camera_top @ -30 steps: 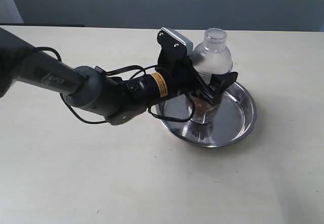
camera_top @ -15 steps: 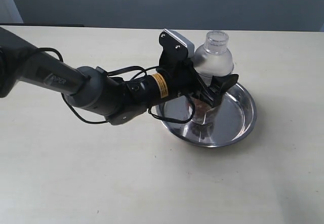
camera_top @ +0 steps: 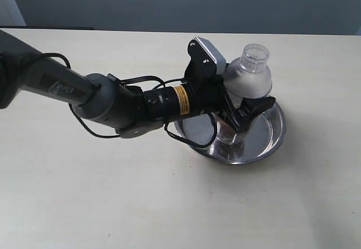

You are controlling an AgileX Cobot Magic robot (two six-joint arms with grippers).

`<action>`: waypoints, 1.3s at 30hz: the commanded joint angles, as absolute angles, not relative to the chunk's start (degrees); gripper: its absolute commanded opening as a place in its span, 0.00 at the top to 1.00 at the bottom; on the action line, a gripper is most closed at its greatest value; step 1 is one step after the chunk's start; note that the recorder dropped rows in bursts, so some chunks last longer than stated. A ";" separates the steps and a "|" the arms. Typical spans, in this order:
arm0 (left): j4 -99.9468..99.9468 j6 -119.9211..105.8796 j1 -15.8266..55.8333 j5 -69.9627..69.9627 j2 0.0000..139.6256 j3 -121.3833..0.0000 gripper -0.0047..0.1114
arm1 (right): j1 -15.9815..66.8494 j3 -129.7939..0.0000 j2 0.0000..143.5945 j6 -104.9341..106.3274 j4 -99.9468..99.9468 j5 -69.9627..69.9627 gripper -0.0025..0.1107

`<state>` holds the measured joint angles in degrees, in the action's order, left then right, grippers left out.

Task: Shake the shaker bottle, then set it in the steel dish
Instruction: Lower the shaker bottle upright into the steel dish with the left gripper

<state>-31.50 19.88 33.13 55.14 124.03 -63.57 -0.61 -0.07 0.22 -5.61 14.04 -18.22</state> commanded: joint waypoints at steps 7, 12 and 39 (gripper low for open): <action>-26.34 15.31 32.56 55.67 123.73 -63.98 0.32 | -0.61 0.00 0.00 -5.25 14.03 -17.65 0.98; -26.99 15.57 32.56 55.67 123.73 -63.98 0.33 | -0.61 0.00 0.00 -5.25 14.03 -17.65 0.98; -30.79 22.04 31.43 57.56 123.73 -63.98 0.08 | -0.61 0.00 0.00 -5.25 14.03 -17.65 0.98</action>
<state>-29.47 22.99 31.50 55.66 124.23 -63.82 -0.61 -0.07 0.22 -5.61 14.04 -18.22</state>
